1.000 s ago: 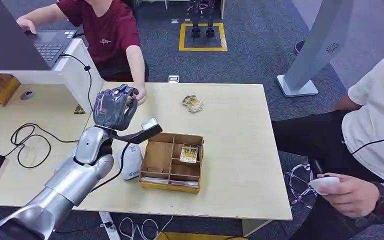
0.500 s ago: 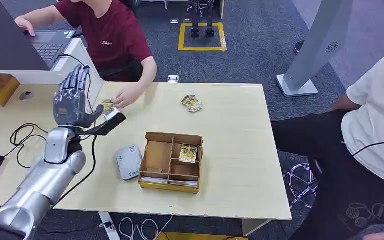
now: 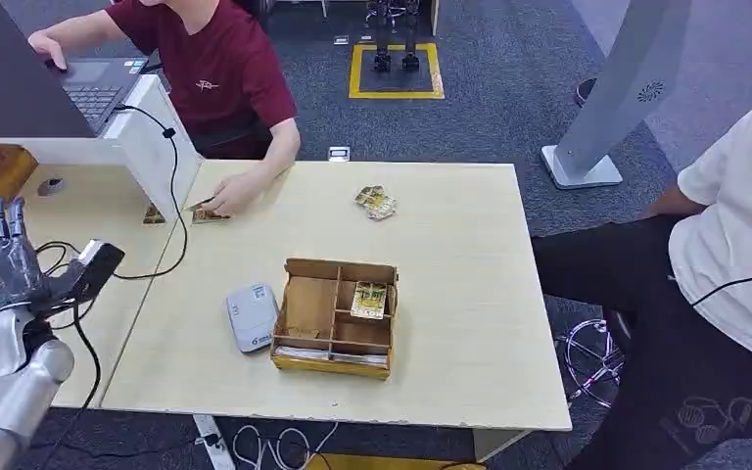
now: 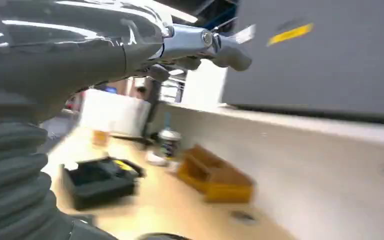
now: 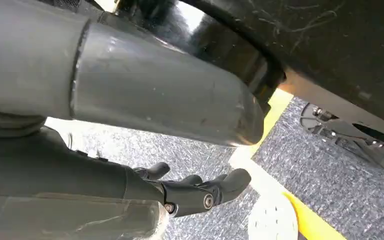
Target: Pass the card to the sensor for recognition and then transmit it.
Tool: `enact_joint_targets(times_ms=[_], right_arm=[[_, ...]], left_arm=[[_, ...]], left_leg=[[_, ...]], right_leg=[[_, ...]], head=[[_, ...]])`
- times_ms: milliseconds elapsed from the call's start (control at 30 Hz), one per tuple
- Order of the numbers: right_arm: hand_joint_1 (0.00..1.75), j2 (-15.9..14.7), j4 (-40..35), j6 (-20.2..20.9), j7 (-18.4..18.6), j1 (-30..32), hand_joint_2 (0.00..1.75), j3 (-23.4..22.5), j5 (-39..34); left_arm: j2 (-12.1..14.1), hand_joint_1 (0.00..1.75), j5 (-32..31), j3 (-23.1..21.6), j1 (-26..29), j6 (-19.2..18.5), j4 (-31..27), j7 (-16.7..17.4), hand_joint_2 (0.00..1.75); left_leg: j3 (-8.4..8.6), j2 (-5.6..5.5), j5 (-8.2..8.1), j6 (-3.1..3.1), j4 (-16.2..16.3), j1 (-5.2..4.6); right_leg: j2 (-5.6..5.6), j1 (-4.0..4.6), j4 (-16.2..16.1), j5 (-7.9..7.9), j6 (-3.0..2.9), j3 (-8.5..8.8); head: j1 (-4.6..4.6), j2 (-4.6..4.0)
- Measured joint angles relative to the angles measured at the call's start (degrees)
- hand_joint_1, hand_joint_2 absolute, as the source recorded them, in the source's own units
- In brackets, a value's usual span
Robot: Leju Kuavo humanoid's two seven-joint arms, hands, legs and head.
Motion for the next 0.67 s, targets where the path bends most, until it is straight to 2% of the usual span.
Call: enact_joint_targets(times_ms=[167, 233, 367, 500, 667], right_arm=[[0.00, -0.09, 0.00, -0.33, -0.13, 0.44, 0.00, 0.00, -0.90], [0.00, -0.13, 0.00, -0.37, -0.15, 0.55, 0.00, 0.00, -0.90], [0.00, -0.20, 0.00, -0.74, -0.26, 0.61, 0.00, 0.00, -1.40], [0.00, -0.24, 0.02, -1.36, -0.28, 1.14, 0.00, 0.00, -1.99], [0.00, -0.26, 0.04, -1.70, -0.28, 1.18, 0.00, -0.02, -2.25]], left_arm=[[1.95, 0.00, 2.87, 8.06, 5.29, 0.00, 2.58, -0.31, 1.75], [2.17, 0.00, 3.31, 9.78, 6.45, -0.02, 3.22, -0.31, 1.75], [2.43, 0.00, 4.42, 14.97, 10.70, -0.04, 5.00, 2.75, 1.75], [1.82, 0.00, 6.93, 20.56, 15.91, 0.00, 6.82, 2.45, 1.75], [0.18, 0.00, 2.13, 25.81, 19.31, 0.00, 9.37, 3.60, 1.75]], left_leg=[[-0.02, 0.01, -0.01, -0.02, -0.01, 0.01], [-0.04, -0.04, -0.01, -0.02, -0.01, 0.01], [-0.06, 0.03, -0.05, -0.06, -0.02, -0.01], [-0.05, 0.09, -0.10, -0.09, -0.02, 0.00], [-0.11, -0.01, -0.13, -0.08, -0.02, 0.00]], right_leg=[[0.00, 0.01, 0.00, -0.03, -0.03, -0.06], [-0.09, 0.01, -0.01, -0.06, -0.05, -0.05], [-0.02, 0.00, -0.01, -0.06, -0.05, -0.03], [0.08, 0.00, -0.04, -0.07, -0.05, -0.09], [-0.04, 0.00, -0.05, -0.11, -0.06, -0.05]], head=[[0.00, 0.00], [0.04, 0.00], [0.02, 0.00], [0.02, 0.00], [0.02, 0.00]])
